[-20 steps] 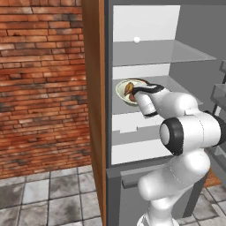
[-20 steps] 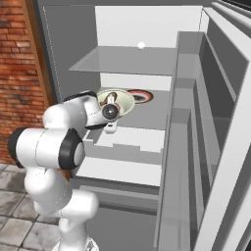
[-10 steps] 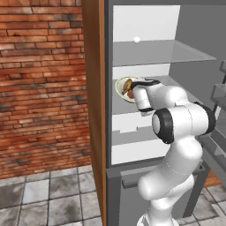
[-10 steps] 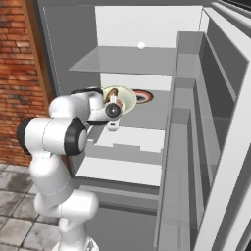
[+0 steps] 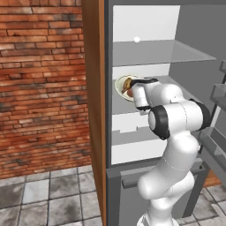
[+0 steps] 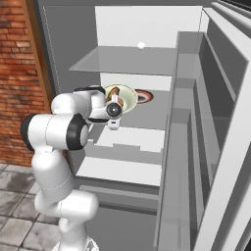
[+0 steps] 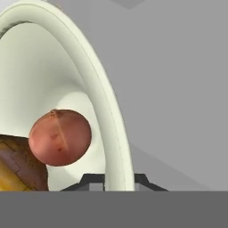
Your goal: Pick the chicken drumstick and onion from their plates and place them in the bowl. Then put the bowl in the fridge.
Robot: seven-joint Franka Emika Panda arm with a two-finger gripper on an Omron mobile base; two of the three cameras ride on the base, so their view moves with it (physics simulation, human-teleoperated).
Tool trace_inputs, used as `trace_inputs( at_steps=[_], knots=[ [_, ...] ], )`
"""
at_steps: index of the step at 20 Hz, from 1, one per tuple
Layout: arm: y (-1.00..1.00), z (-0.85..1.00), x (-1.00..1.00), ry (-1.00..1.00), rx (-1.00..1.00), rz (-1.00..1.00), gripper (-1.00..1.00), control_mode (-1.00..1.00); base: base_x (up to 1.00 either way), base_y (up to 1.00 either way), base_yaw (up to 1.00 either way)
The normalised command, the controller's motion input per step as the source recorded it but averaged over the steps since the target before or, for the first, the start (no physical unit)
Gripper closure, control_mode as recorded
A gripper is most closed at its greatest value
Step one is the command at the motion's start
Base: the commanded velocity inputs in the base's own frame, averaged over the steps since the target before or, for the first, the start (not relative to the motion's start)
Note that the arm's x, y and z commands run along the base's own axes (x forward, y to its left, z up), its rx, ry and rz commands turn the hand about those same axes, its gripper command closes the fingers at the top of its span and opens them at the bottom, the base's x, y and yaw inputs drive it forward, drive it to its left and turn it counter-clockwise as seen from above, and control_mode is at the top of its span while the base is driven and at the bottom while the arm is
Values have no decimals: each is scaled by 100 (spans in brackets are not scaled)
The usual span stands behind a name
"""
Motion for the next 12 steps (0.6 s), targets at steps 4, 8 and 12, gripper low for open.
trace_inputs(
  at_steps=[4, 8, 12],
  knots=[
    [0, 0, 32, 0, 0, 1, 100, -100, 0, 0, 0],
    [1, 0, 28, 0, 0, 2, 100, -100, 0, 0, 0],
    [4, 0, 33, 0, 0, 4, 100, -100, 0, 0, 0]
  ],
)
